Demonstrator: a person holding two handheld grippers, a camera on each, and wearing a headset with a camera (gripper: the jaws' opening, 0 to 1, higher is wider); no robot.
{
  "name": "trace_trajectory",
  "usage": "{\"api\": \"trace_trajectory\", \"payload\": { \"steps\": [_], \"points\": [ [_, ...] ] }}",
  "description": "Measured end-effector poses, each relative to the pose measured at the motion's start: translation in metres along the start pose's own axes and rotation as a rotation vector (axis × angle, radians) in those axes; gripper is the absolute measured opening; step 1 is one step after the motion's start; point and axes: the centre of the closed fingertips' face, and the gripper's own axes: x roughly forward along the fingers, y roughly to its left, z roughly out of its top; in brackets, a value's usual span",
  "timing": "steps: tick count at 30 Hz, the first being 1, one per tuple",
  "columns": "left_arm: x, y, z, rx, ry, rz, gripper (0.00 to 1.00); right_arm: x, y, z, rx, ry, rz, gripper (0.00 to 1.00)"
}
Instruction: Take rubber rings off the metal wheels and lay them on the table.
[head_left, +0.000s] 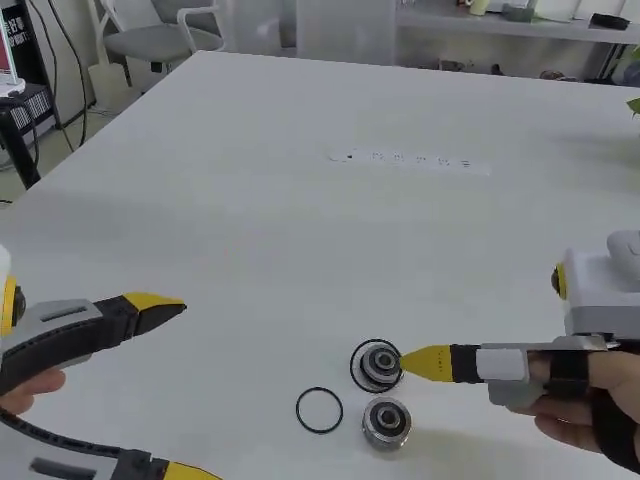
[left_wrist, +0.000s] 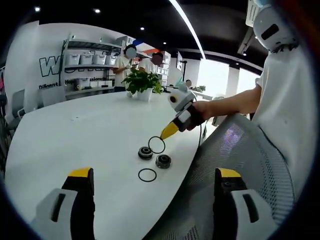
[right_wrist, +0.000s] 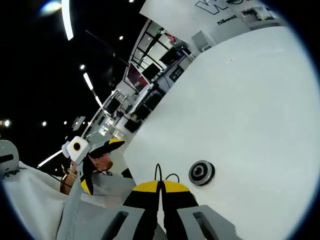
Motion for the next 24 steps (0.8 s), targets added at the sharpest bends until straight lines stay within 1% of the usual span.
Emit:
{"api": "trace_trajectory", "payload": {
  "steps": [7, 10, 11, 14, 16, 17, 20, 24],
  "points": [
    [0.002, -0.004, -0.002, -0.017, 0.001, -0.019, 0.99, 0.007, 0.008, 0.001, -0.036, 0.004, 0.005, 0.0],
    [0.004, -0.006, -0.005, -0.019, 0.018, -0.025, 0.99, 0.011, 0.011, 0.002, -0.057, 0.006, 0.005, 0.0],
    [0.004, -0.006, -0.007, -0.019, 0.029, -0.026, 0.99, 0.013, 0.012, 0.001, -0.071, 0.009, 0.002, 0.0],
    [0.004, -0.007, -0.008, -0.022, 0.034, -0.031, 0.99, 0.019, 0.013, 0.0, -0.09, 0.016, -0.001, 0.0],
    [0.004, -0.007, -0.008, -0.027, 0.032, -0.034, 0.99, 0.023, 0.013, -0.002, -0.105, 0.032, -0.011, 0.0],
    [0.005, -0.007, -0.009, -0.029, 0.033, -0.034, 0.99, 0.026, 0.013, -0.006, -0.122, 0.05, -0.017, 0.0],
    [0.004, -0.007, -0.01, -0.03, 0.037, -0.034, 0.99, 0.034, 0.016, -0.011, -0.162, 0.077, -0.018, 0.0],
    [0.004, -0.006, -0.011, -0.037, 0.04, -0.033, 0.99, 0.04, 0.017, -0.014, -0.178, 0.088, -0.022, 0.0]
  ]
}}
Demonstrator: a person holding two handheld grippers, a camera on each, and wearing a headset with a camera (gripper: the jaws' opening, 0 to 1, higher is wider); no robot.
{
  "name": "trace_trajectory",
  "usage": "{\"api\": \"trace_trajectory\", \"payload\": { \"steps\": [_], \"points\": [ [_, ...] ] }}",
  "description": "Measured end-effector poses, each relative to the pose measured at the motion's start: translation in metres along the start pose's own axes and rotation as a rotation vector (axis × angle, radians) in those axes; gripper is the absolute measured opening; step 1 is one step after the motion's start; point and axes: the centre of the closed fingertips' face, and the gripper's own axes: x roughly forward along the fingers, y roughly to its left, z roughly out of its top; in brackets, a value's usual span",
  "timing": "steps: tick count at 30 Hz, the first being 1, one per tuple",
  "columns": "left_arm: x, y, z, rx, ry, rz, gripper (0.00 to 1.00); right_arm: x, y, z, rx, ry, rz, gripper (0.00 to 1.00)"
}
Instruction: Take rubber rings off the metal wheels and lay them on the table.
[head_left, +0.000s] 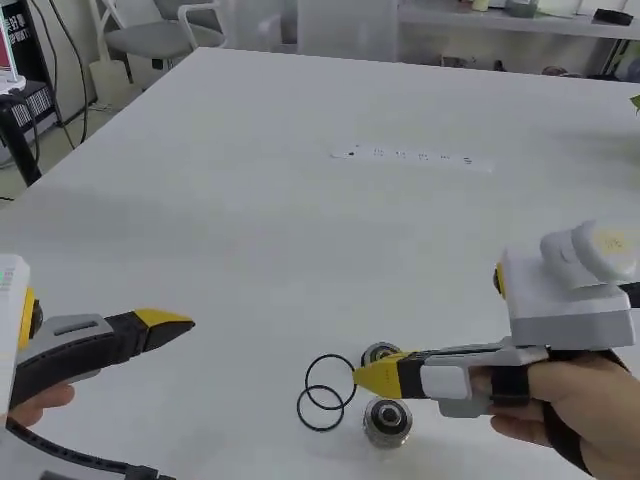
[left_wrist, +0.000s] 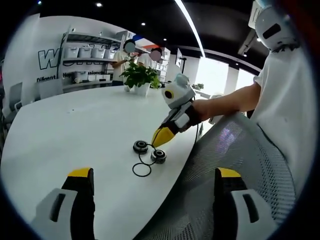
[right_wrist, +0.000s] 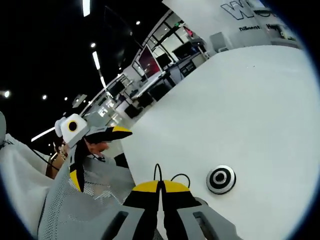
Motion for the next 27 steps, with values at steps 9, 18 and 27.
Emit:
{"api": "trace_trajectory", "payload": {
  "steps": [9, 18, 27],
  "points": [
    [0.0, 0.0, 0.0, -0.006, -0.002, -0.003, 0.99, 0.009, -0.013, -0.013, -0.084, 0.062, -0.06, 0.0],
    [0.0, 0.0, -0.001, -0.016, -0.002, -0.001, 0.99, 0.015, -0.021, -0.016, -0.095, 0.058, -0.081, 0.0],
    [0.001, 0.0, -0.002, -0.02, 0.0, -0.004, 0.99, 0.017, -0.025, -0.019, -0.045, 0.054, -0.083, 0.0]
  ]
}}
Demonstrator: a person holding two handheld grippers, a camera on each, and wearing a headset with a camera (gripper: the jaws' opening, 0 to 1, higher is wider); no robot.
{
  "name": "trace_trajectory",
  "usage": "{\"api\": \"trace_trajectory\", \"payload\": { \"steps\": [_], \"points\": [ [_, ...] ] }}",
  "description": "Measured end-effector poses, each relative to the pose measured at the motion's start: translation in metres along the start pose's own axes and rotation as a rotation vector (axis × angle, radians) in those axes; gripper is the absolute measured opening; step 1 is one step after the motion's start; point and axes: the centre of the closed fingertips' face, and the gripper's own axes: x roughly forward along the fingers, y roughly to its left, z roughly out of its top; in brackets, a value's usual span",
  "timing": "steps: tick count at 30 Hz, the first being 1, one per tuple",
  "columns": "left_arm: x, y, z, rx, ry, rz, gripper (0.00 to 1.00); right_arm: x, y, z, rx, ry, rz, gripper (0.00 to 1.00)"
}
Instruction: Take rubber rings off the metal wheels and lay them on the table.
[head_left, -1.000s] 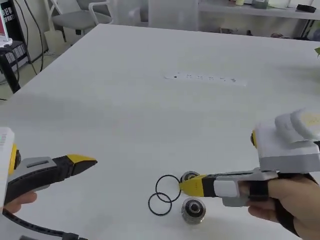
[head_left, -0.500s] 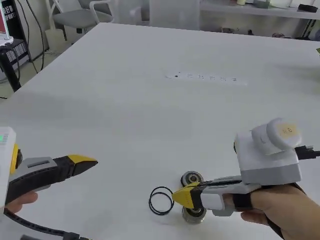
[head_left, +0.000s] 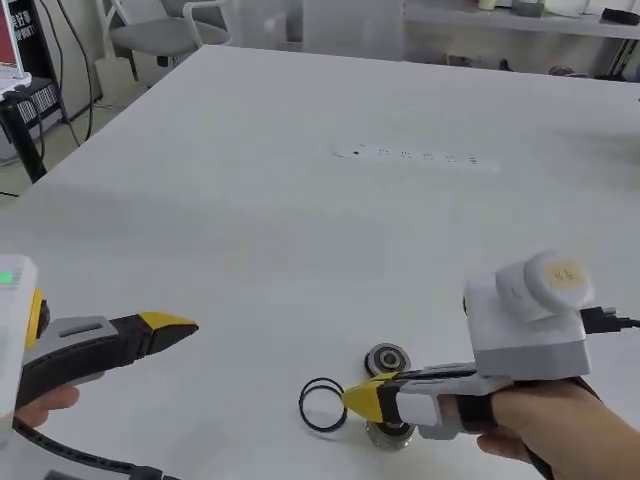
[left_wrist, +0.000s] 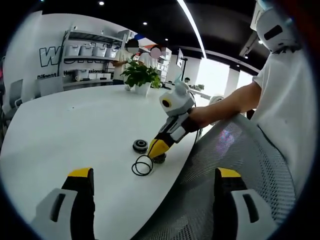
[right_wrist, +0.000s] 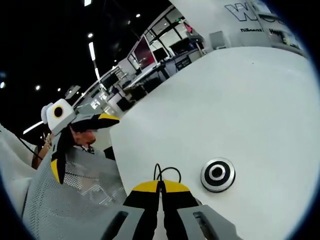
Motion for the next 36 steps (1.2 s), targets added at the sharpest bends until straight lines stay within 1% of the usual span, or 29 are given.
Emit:
{"api": "trace_trajectory", "payload": {
  "steps": [9, 13, 17, 21, 25, 30, 34, 36],
  "points": [
    [0.0001, -0.0007, -0.0014, -0.005, 0.005, -0.004, 0.99, 0.0039, -0.0024, -0.0037, 0.008, 0.012, -0.005, 0.0],
    [-0.0001, -0.0005, -0.002, -0.006, 0.008, -0.004, 0.99, 0.0054, -0.0037, -0.0048, -0.003, 0.021, -0.012, 0.0],
    [-0.0002, -0.0003, -0.0023, -0.006, 0.011, -0.004, 0.99, 0.0054, -0.0065, -0.0034, -0.006, 0.018, -0.023, 0.0],
    [-0.0002, -0.0002, -0.0028, -0.005, 0.015, -0.004, 0.99, 0.0054, -0.006, -0.0032, 0.002, 0.018, -0.017, 0.0],
    [-0.0003, 0.0003, -0.0026, -0.006, 0.015, -0.002, 0.99, 0.0048, -0.0024, -0.0018, 0.019, 0.014, 0.006, 0.0],
    [0.0, 0.0004, -0.0021, -0.007, 0.014, -0.003, 0.99, 0.004, -0.0043, -0.0005, 0.015, 0.01, -0.003, 0.0],
    [0.0002, 0.0003, -0.0018, -0.006, 0.014, -0.004, 0.99, 0.0039, -0.0088, -0.0036, 0.006, 0.026, -0.022, 0.0],
    [0.0002, 0.0005, -0.0014, -0.007, 0.013, -0.004, 0.99, 0.0039, -0.0087, -0.0026, 0.004, 0.023, -0.023, 0.0]
  ]
}}
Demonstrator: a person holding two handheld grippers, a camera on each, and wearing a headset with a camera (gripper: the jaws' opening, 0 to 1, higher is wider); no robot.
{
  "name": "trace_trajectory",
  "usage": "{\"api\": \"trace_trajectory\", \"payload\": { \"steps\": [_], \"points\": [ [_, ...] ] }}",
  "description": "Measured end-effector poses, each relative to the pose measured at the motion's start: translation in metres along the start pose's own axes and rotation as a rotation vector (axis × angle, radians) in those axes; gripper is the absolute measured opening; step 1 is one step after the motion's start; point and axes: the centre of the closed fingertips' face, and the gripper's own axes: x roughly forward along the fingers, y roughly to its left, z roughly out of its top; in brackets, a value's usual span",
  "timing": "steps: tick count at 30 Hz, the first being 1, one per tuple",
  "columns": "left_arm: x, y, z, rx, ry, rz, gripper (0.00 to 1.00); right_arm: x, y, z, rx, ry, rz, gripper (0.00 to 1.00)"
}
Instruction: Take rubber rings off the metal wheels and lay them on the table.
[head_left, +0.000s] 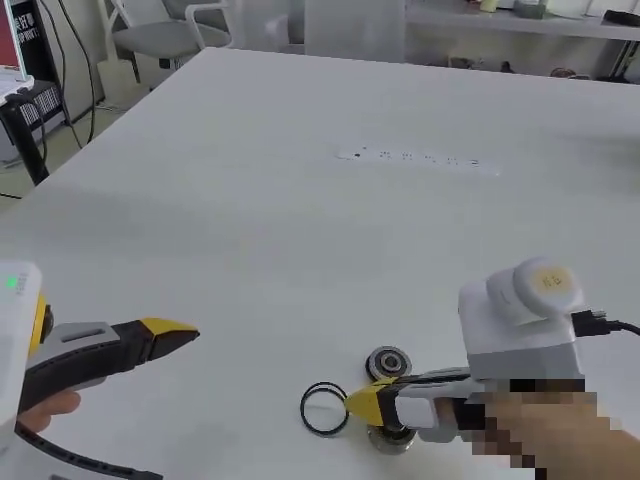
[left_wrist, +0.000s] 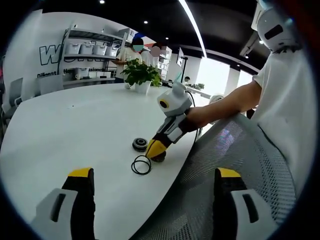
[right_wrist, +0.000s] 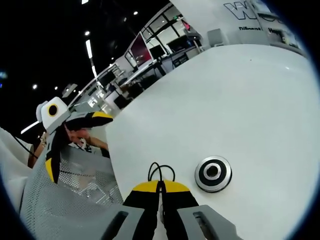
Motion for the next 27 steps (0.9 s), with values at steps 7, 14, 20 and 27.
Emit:
{"api": "trace_trajectory", "payload": {
  "steps": [7, 14, 20, 27],
  "points": [
    [0.0005, 0.0003, 0.0005, -0.001, -0.001, -0.002, 0.99, 0.0008, -0.0008, 0.0007, -0.036, 0.004, -0.015, 0.0],
    [0.0003, 0.0019, 0.0008, -0.003, -0.004, 0.005, 0.99, 0.0016, -0.0014, 0.0003, -0.072, 0.014, -0.027, 0.0],
    [0.0005, 0.0021, 0.0004, -0.001, -0.002, 0.006, 0.99, 0.001, -0.0031, 0.0009, -0.114, 0.022, -0.05, 0.03],
    [0.0004, 0.0019, -0.0004, -0.001, 0.001, 0.007, 0.99, -0.0002, -0.0068, 0.0, -0.166, 0.043, -0.083, 0.05]
  ]
}}
